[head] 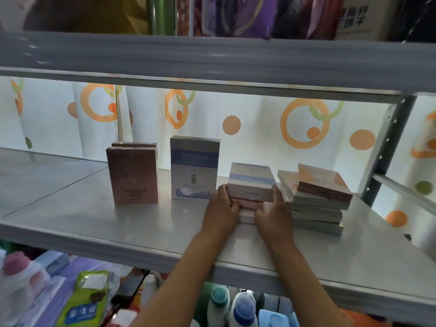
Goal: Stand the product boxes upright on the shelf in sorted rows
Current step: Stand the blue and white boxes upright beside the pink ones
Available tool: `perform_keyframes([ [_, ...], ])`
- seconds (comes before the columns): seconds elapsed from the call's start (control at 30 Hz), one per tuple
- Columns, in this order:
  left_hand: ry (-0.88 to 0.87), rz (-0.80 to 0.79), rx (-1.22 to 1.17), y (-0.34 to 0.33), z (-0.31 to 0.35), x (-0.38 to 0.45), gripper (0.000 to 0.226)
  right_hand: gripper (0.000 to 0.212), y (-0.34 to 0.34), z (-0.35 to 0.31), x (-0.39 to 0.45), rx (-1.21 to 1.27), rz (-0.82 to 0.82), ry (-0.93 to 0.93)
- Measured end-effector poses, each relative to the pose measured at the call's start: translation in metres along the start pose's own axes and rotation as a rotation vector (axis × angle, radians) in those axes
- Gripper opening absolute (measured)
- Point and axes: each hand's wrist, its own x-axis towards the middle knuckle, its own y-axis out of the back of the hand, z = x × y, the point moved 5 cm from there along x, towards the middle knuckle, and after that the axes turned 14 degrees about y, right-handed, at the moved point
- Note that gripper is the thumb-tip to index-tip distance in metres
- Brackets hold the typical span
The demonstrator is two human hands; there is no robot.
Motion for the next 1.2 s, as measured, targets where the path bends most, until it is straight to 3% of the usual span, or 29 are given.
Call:
perform_keyframes([
  [0.27, -0.107, 0.189, -0.24, 0.041, 0.026, -0.033, 0.042, 0.061, 0.035, -0.036, -0.011, 0.053, 0.288, 0.171],
  [0.5, -0.256, 0.116, -0.325, 0.078, 0.064, -0.045, 0.041, 0.056, 0.087, -0.07, 0.003, 0.073, 0.369, 0.301],
  [0.63, -0.232, 0.088, -0.484, 0.106, 0.086, -0.042, 0.029, 0.063, 0.105, -0.086, 0.017, 0.298, 0.303, 0.268],
  [0.77, -0.108, 0.102, -0.628, 0.122, 0.089, -0.046, 0.027, 0.055, 0.098, -0.09, 0.014, 0.472, 0.18, 0.168],
  [1.0, -0.013, 0.103, -0.689, 0.123, 0.077, -0.045, 0.026, 0.03, 0.04, -0.065, -0.028, 0.737, -0.267, -0.136],
  [1.2, 0.021, -0.092, -0.517, 0.084, 0.039, -0.054, 0.024, 0.037, 0.035, -0.042, -0.041, 0.668, -0.17, -0.202],
])
